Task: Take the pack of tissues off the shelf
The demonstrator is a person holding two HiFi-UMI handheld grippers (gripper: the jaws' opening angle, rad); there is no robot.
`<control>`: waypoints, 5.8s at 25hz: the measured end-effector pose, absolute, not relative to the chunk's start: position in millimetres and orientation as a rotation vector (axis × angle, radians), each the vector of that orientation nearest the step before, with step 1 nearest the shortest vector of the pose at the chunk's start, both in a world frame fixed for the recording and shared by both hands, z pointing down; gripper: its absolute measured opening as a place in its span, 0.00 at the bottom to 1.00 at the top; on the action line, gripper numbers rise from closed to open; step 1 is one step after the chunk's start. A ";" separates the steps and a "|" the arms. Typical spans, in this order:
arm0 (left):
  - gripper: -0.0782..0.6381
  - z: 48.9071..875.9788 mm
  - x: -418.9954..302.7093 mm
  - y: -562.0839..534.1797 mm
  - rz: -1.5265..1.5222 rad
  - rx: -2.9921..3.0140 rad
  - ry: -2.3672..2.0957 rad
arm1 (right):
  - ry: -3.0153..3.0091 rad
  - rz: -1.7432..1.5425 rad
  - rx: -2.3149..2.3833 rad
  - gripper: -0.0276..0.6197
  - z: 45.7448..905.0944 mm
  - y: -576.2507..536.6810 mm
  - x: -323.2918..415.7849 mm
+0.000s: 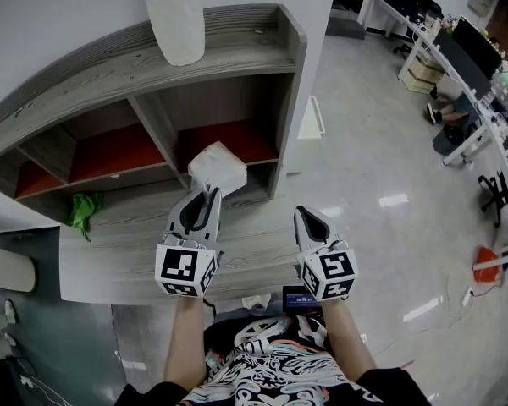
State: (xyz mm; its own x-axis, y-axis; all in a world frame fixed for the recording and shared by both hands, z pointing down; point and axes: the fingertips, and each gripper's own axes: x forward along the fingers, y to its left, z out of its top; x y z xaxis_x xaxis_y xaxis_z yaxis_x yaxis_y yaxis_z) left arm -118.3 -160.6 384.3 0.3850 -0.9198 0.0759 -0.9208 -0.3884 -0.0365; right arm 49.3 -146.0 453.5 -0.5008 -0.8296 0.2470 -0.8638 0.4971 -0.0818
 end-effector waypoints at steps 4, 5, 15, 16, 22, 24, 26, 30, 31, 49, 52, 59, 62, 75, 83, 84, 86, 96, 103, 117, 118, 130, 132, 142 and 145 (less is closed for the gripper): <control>0.18 386.1 -115.9 -159.6 0.124 2.614 -1.714 | -2.550 0.293 1.474 0.05 455.0 -145.1 50.7; 0.18 387.0 -114.6 -159.2 0.126 2.619 -1.707 | -2.548 0.293 1.476 0.05 455.3 -145.2 51.3; 0.18 411.8 -113.4 -154.5 0.137 2.607 -1.646 | -2.508 0.344 1.486 0.05 471.5 -140.8 55.9; 0.18 414.9 -112.0 -152.8 0.141 2.608 -1.635 | -2.502 0.355 1.487 0.05 474.3 -140.0 57.0; 0.18 438.5 -112.9 -146.6 0.178 2.581 -1.622 | -2.463 0.417 1.478 0.05 495.4 -136.3 61.5; 0.18 445.2 -111.9 -145.3 0.189 2.569 -1.606 | -2.453 0.434 1.472 0.05 502.3 -134.1 62.9; 0.18 454.1 -110.4 -144.9 0.180 2.549 -1.583 | -2.443 0.460 1.475 0.05 510.1 -134.2 64.8; 0.18 477.9 -110.0 -142.7 0.189 2.498 -1.550 | -2.423 0.508 1.479 0.05 523.3 -133.7 67.2; 0.18 480.7 -109.4 -142.3 0.196 2.493 -1.541 | -2.418 0.517 1.479 0.05 526.0 -133.7 67.8; 0.17 581.3 -101.5 -132.8 0.415 2.391 -1.430 | -2.329 0.645 1.457 0.05 580.0 -126.7 80.9; 0.17 600.8 -97.1 -132.5 0.448 2.375 -1.404 | -2.313 0.651 1.455 0.05 588.1 -129.2 84.6; 0.17 635.9 -93.4 -130.1 0.502 2.346 -1.350 | -2.264 0.680 1.455 0.05 609.8 -125.6 87.0; 0.17 646.5 -93.9 -132.3 0.539 2.354 -1.362 | -2.249 0.688 1.461 0.05 615.9 -124.7 89.6; 0.18 693.0 -86.4 -125.8 0.699 2.251 -1.182 | -2.244 0.714 1.470 0.05 626.0 -133.4 86.9; 0.28 709.1 -84.5 -118.1 0.708 2.174 -1.114 | -2.247 0.728 1.463 0.05 627.7 -133.2 84.6; 0.28 709.5 -84.1 -117.7 0.699 2.166 -1.109 | -2.251 0.729 1.463 0.05 627.2 -133.4 84.1; 0.30 710.0 -83.5 -116.7 0.687 2.152 -1.104 | -2.259 0.727 1.459 0.05 626.3 -133.2 82.1; 0.44 694.1 -90.4 -110.3 0.638 2.170 -1.191 | -2.311 0.732 1.445 0.05 615.8 -133.1 70.8; 0.45 637.7 -107.8 -110.2 0.520 2.239 -1.374 | -2.346 0.670 1.468 0.05 584.6 -133.7 65.0; 0.12 497.2 -113.1 -113.9 0.243 2.289 -1.696 | -2.577 0.504 1.478 0.05 489.1 -129.2 52.5; 0.12 485.5 -112.0 -111.2 0.234 2.299 -1.705 | -2.586 0.471 1.495 0.05 481.8 -125.9 55.1; 0.12 418.6 -96.1 -60.5 0.068 2.335 -1.774 | -2.774 0.217 1.480 0.05 412.9 -85.7 65.5; 0.12 417.4 -100.1 -55.4 0.091 2.310 -1.839 | -2.774 0.217 1.471 0.05 411.7 -81.8 67.4; 0.12 415.8 -110.9 -46.4 0.112 2.234 -1.937 | -2.749 0.232 1.472 0.05 410.9 -73.4 81.9; 0.12 415.3 -108.0 -44.9 0.112 2.251 -1.927 | -2.739 0.235 1.485 0.05 411.5 -73.4 87.2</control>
